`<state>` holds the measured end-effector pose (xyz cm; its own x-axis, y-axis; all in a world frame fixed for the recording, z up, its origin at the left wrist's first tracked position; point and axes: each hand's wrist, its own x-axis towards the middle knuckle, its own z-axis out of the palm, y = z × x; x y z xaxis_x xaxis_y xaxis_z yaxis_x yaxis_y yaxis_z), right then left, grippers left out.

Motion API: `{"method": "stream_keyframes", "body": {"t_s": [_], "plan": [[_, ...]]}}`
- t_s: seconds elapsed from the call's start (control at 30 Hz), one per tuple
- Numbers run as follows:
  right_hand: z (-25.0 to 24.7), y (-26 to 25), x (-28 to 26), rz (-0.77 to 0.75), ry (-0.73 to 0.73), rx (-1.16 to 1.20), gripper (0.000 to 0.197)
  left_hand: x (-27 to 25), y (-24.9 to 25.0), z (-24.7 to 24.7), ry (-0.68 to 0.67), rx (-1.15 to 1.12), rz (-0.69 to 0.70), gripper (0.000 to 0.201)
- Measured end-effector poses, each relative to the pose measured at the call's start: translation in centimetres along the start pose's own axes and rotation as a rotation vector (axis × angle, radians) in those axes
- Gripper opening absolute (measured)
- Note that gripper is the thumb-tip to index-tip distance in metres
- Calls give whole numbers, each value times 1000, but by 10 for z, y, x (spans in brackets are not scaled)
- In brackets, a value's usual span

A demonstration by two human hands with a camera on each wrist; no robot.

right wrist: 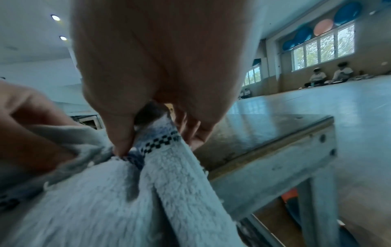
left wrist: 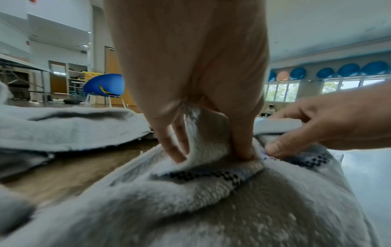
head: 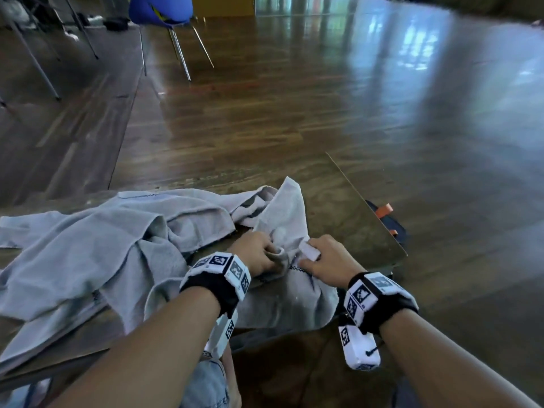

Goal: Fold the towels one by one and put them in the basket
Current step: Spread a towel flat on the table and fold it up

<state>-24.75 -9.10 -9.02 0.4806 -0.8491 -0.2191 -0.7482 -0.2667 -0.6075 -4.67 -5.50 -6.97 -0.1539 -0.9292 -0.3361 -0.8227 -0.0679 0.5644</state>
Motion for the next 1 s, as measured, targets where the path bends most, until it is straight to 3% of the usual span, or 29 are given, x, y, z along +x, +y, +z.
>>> {"method": "stream_keyframes", "body": {"t_s": [0.1,0.2,0.3,0.4,0.47,0.57,0.63,0.73,0.8,0.9,1.0], "plan": [[-14,-6,12,-14,-127,86,33,12,6,-11,-53,19,-51,34],[-56,-16,32,-29,-169,94,32,27,20,-52,-64,-7,14,27],[-114,-42,67,-162,76,76,28,45,40,-119,127,-128,129,26],[-168,-79,108,-316,452,171,23,61,55,-184,474,-168,203,36],[-196,-98,135,-384,631,161,22,71,54,-217,694,-146,193,44],[-224,-106,167,-367,737,93,31,85,35,-253,890,11,97,49],[-231,-103,182,-341,755,-23,39,89,15,-264,973,107,5,34],[-230,-93,195,-313,767,-114,38,86,-16,-266,1013,76,-15,12],[-224,-83,205,-247,692,-124,31,86,-31,-261,983,67,-51,13],[-210,-72,222,-146,508,13,27,89,-45,-253,980,11,-118,15],[-201,-67,235,-119,460,248,22,93,-43,-254,949,-227,-160,19]]}}
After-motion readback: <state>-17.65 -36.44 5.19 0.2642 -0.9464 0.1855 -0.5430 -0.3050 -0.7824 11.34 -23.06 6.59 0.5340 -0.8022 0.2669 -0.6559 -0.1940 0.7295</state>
